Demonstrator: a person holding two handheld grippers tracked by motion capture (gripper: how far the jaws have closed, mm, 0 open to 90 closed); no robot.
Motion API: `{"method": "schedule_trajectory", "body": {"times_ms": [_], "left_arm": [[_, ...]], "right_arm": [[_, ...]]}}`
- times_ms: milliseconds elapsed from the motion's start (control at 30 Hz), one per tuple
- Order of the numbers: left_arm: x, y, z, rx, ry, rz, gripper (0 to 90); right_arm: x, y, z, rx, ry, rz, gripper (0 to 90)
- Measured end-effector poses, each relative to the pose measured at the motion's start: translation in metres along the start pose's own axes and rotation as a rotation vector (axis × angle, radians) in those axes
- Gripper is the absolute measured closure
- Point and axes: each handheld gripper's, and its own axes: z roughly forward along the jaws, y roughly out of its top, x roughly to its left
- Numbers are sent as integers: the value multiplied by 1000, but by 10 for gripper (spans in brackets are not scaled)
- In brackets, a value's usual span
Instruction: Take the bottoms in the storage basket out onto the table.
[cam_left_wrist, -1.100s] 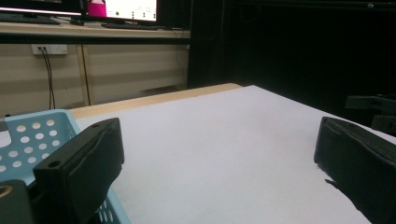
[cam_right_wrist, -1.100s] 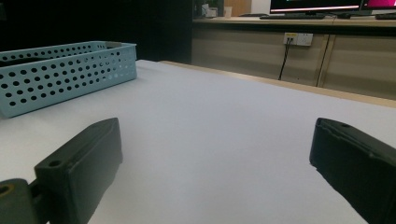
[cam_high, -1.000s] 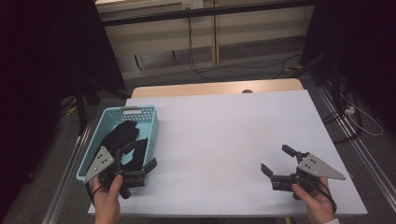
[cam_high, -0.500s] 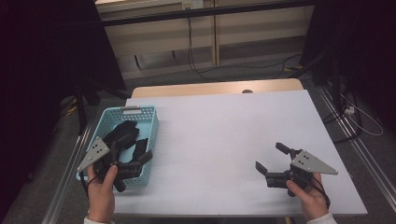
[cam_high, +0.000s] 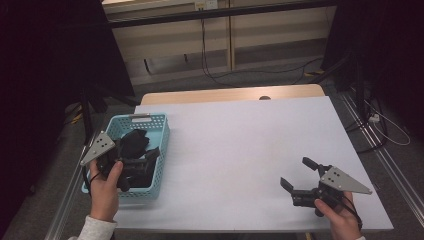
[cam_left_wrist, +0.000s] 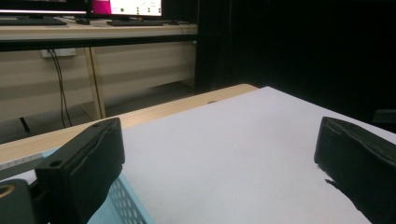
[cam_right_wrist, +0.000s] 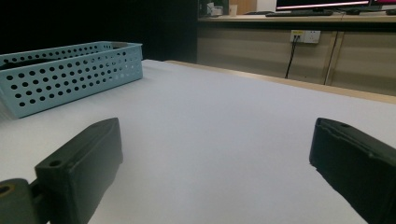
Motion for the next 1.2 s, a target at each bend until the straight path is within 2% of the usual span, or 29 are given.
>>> {"method": "schedule_trajectory", "body": {"times_ms": [133, 367, 500, 533, 700, 867, 967, 1033, 1100, 1133, 1200], "left_arm": [[4, -2, 4, 20, 0, 4, 16], [19, -7, 12, 58, -1, -9, 18], [27, -7, 13, 78, -23, -10, 21], [32, -8, 14, 103, -18, 6, 22], [41, -9, 15, 126, -5, 1, 22], [47, -9, 17, 162, -4, 32, 29], [52, -10, 18, 175, -9, 26, 28], [55, -12, 19, 198, 4, 30, 29], [58, -15, 20, 220, -1, 22, 29], [60, -17, 20, 231, 1, 34, 30], [63, -20, 20, 241, 7, 31, 31]], "right_arm": [[0, 0, -4, -3, -3, 2, 24], [0, -2, -12, 5, -5, -8, 23], [0, -2, -13, 6, -4, -8, 23], [0, -3, -13, 7, -2, -8, 23], [0, -3, -12, 7, 3, -7, 23], [1, -3, -13, 15, 5, -15, 23], [2, -2, -13, 14, 6, -24, 23], [2, -3, -13, 17, 8, -25, 23], [3, -3, -13, 19, 8, -25, 23], [3, -3, -13, 20, 7, -24, 23], [2, -3, -14, 22, 7, -26, 23]]}}
